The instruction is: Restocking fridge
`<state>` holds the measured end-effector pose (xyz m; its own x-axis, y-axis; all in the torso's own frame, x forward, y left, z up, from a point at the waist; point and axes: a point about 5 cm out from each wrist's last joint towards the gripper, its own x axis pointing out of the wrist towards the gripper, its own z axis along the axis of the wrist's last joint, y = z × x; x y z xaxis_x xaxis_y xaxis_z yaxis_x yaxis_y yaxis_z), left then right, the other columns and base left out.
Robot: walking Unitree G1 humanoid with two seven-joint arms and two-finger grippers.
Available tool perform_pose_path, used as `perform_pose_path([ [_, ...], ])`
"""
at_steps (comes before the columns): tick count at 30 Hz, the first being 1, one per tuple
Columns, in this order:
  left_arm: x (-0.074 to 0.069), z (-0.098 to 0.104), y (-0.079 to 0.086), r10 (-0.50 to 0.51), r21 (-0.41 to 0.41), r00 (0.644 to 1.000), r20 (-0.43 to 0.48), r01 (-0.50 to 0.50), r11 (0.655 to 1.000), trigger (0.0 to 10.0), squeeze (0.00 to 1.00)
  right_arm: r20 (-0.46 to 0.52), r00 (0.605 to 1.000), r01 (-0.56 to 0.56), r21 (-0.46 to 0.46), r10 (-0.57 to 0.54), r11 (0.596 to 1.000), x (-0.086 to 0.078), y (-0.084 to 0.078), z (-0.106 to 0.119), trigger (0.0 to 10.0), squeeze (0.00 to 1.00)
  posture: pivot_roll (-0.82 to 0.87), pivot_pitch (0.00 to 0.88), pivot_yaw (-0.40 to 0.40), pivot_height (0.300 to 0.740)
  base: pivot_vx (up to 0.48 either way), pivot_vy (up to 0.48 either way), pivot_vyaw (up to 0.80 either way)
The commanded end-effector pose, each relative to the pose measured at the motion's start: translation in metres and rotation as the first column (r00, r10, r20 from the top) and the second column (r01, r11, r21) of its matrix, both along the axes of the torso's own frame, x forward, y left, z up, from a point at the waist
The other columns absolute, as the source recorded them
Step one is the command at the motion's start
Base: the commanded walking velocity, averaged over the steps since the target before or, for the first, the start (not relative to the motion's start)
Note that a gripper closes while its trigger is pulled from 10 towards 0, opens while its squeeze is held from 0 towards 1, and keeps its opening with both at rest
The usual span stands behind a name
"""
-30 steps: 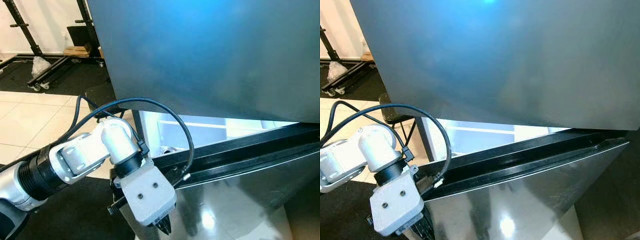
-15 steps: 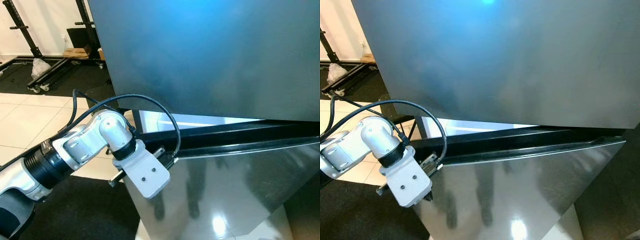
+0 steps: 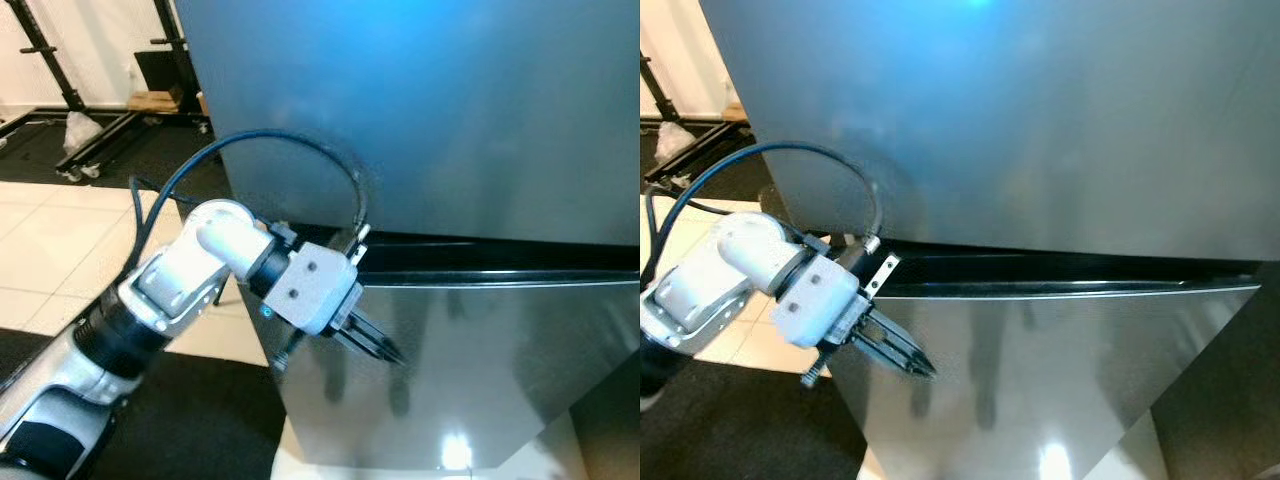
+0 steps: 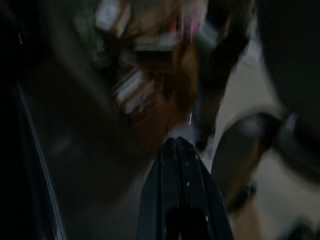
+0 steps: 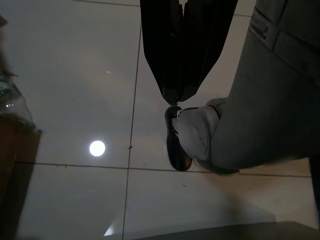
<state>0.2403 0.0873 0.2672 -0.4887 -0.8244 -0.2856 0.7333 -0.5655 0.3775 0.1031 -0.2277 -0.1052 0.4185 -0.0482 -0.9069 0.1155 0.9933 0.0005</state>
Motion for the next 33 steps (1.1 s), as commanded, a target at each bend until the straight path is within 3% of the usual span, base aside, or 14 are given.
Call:
perform_pose_path([
  [1,-0.009,-0.005,0.000,-0.051,-0.034,0.992,-0.114,0.047,0.998,10.0,0.00,-0.005,1.000,0.001,0.006,-0.001,1.000,-0.002,0.002,-0.001,10.0,0.00,-0.02,0.000,0.045,0.740,0.000,0.000,0.00],
  [5,-0.017,-0.019,0.000,-0.064,-0.031,0.979,-0.196,0.059,0.998,10.0,0.00,-0.004,1.000,-0.001,0.007,0.001,1.000,-0.002,0.003,-0.001,10.0,0.00,-0.02,0.000,0.046,0.740,0.000,0.000,0.00],
  [6,-0.022,-0.048,-0.005,-0.006,0.009,0.965,-0.262,0.008,1.000,10.0,0.00,-0.003,1.000,-0.003,0.009,0.003,1.000,-0.002,0.003,-0.001,10.0,0.00,-0.02,0.000,0.045,0.740,0.000,0.000,0.00],
  [8,-0.023,-0.057,-0.006,0.016,0.023,0.958,-0.286,-0.010,1.000,10.0,0.00,-0.003,1.000,-0.004,0.009,0.004,1.000,-0.002,0.003,-0.001,10.0,0.00,-0.02,0.000,0.045,0.740,0.000,0.000,0.00],
  [9,-0.024,-0.072,-0.006,0.061,0.020,0.935,-0.351,-0.057,0.998,10.0,0.00,-0.006,1.000,-0.005,0.008,0.005,1.000,-0.003,0.003,-0.001,10.0,0.00,-0.02,0.000,0.046,0.740,0.000,0.000,0.00],
  [17,-0.025,-0.101,-0.006,0.175,0.036,0.865,-0.470,-0.180,0.983,10.0,0.00,-0.007,1.000,-0.011,0.006,0.012,1.000,-0.002,0.003,-0.001,10.0,0.00,-0.02,0.000,0.042,0.740,0.000,0.000,0.00],
  [20,-0.023,-0.124,-0.015,0.285,0.028,0.798,-0.531,-0.319,0.947,10.0,0.00,-0.010,1.000,-0.012,0.006,0.012,1.000,-0.002,0.003,-0.001,10.0,0.00,-0.01,0.000,0.041,0.740,0.000,0.000,0.00],
  [22,-0.016,-0.145,-0.019,0.400,0.068,0.719,-0.568,-0.444,0.894,10.0,0.00,-0.009,1.000,-0.014,0.008,0.014,1.000,-0.002,0.004,-0.001,10.0,0.00,-0.01,0.000,0.037,0.740,0.000,0.000,0.00],
  [23,-0.016,-0.145,-0.019,0.400,0.068,0.719,-0.568,-0.444,0.894,10.0,0.00,-0.009,1.000,-0.014,0.008,0.014,1.000,-0.002,0.004,-0.001,10.0,0.00,-0.01,0.000,0.037,0.740,0.000,0.000,0.00],
  [27,-0.016,-0.180,-0.018,0.510,0.147,0.601,-0.615,-0.548,0.824,10.0,0.00,-0.011,1.000,-0.028,0.008,0.028,1.000,-0.001,0.006,-0.002,10.0,0.00,-0.01,0.000,0.030,0.740,0.000,0.000,0.00],
  [29,-0.014,-0.184,-0.017,0.524,0.144,0.561,-0.641,-0.583,0.800,10.0,0.00,-0.011,0.999,-0.030,0.006,0.030,1.000,-0.001,0.004,-0.001,10.0,0.00,-0.01,0.000,0.029,0.740,0.000,0.000,0.00],
  [30,-0.014,-0.184,-0.017,0.524,0.144,0.561,-0.641,-0.583,0.800,10.0,0.00,-0.011,0.999,-0.030,0.006,0.030,1.000,-0.001,0.004,-0.001,10.0,0.00,-0.01,0.000,0.029,0.740,0.000,0.000,0.00],
  [31,-0.011,-0.188,-0.014,0.549,0.142,0.521,-0.654,-0.629,0.765,10.0,0.00,-0.010,1.000,-0.029,0.002,0.029,1.000,0.000,0.003,-0.001,10.0,0.00,-0.01,0.000,0.030,0.740,0.000,0.000,0.00],
  [33,-0.011,-0.188,-0.014,0.549,0.142,0.521,-0.654,-0.629,0.765,10.0,0.00,-0.010,1.000,-0.029,0.002,0.029,1.000,0.000,0.003,-0.001,10.0,0.00,-0.01,0.000,0.030,0.740,0.000,0.000,0.00],
])
